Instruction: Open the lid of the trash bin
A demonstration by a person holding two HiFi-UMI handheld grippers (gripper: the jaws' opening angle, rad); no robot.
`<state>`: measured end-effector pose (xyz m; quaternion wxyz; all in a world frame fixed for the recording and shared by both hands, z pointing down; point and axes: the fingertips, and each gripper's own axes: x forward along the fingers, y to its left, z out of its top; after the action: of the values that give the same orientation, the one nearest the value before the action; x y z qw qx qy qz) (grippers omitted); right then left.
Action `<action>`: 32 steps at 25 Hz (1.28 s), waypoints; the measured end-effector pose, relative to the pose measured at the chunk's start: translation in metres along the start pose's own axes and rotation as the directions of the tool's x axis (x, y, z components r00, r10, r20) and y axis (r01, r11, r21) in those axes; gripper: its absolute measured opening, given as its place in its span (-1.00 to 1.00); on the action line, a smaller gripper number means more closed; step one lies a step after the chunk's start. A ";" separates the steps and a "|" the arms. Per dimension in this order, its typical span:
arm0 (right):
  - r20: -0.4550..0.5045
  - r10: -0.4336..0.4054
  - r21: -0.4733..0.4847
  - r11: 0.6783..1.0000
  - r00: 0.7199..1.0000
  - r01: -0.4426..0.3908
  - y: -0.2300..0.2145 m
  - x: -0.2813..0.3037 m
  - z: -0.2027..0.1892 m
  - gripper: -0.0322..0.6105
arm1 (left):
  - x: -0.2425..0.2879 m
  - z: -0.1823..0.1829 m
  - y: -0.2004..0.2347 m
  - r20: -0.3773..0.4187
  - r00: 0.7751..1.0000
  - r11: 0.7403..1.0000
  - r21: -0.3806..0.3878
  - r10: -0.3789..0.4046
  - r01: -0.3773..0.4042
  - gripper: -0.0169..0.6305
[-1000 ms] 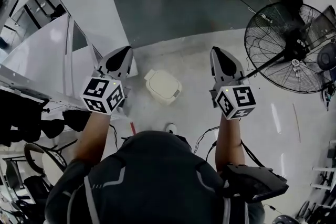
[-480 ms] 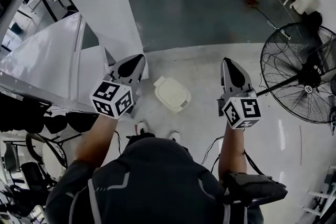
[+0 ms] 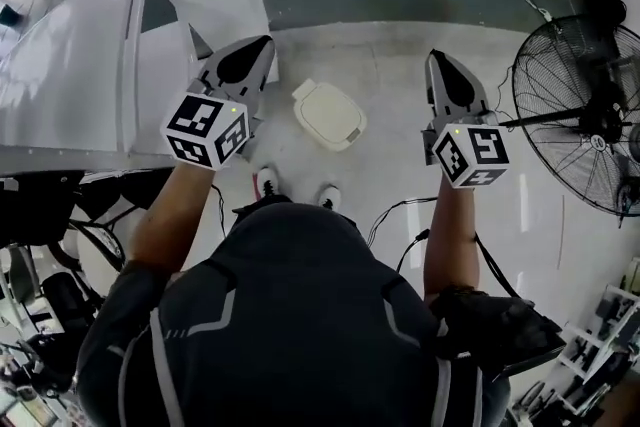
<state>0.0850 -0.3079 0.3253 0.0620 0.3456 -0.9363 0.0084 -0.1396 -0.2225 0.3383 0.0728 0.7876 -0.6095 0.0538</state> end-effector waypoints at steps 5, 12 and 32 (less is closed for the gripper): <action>-0.091 0.007 0.005 1.000 0.996 -0.006 0.003 0.018 -0.059 -0.82 | 0.015 -0.045 0.013 -0.052 0.999 0.999 -0.045 0.013 -0.015 -0.92; -0.220 0.027 0.049 0.999 0.975 -0.016 -0.002 0.040 -0.141 -0.82 | 0.037 -0.106 0.023 -0.140 0.990 0.998 -0.052 0.021 -0.028 -0.92; -0.433 -0.005 0.108 0.992 0.901 0.057 -0.012 0.064 -0.372 -0.82 | 0.099 -0.298 0.007 -0.338 0.941 0.992 -0.126 -0.019 -0.026 -0.92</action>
<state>0.0860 -0.3364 0.7016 0.2474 0.3531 -0.8915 0.1391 -0.1203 -0.2652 0.6493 0.2270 0.7592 -0.5915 0.1492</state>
